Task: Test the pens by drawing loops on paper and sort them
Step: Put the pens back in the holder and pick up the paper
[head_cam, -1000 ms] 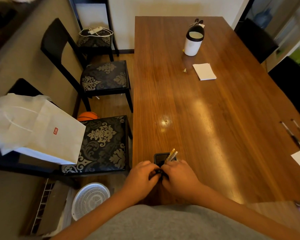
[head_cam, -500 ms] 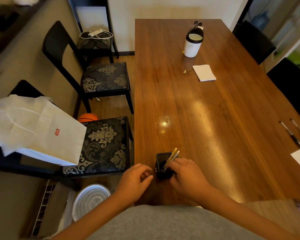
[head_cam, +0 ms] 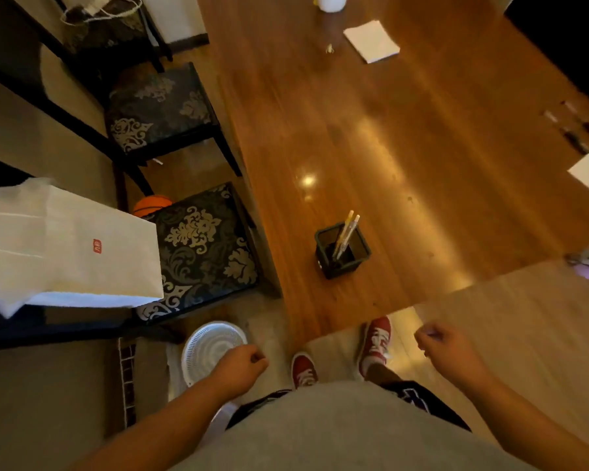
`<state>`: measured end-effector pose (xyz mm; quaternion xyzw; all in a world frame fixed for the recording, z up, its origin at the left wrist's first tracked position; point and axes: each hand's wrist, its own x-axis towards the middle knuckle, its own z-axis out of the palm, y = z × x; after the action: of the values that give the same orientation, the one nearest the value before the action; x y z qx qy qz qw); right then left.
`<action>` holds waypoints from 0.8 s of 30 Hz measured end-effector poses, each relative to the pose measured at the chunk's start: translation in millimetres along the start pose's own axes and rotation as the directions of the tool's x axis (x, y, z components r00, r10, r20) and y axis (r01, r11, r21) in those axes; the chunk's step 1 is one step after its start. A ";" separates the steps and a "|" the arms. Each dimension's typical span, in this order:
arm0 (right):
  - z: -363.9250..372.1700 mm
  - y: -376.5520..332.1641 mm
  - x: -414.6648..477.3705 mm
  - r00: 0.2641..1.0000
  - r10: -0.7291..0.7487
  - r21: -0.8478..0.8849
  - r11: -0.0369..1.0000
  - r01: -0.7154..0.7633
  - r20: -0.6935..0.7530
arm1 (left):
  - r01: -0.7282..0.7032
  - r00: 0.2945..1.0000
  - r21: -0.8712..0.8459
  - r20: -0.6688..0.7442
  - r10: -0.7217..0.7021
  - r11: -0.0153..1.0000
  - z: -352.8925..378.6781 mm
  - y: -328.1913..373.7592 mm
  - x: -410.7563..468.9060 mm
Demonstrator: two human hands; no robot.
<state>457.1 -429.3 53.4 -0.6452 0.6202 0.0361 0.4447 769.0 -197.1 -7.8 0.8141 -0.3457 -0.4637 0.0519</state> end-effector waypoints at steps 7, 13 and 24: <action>10.7 115.6 -66.2 0.935 0.353 0.106 0.929 -0.354 0.027 | -0.057 0.973 0.190 0.229 0.012 0.980 29.9 21.9 7.0; -14.5 206.4 -127.7 0.812 0.583 0.277 0.774 -0.569 0.038 | -0.090 0.941 0.206 0.337 0.015 0.974 77.3 85.9 9.8; -65.9 361.9 -214.0 0.747 0.657 0.476 0.627 -0.617 0.104 | -0.244 0.910 0.268 0.397 0.124 0.932 216.7 259.2 -19.0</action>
<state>73.8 -246.1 29.6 -0.2531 0.8136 0.0100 0.5234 457.9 -330.1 -11.5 0.6721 -0.4942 -0.5423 -0.0999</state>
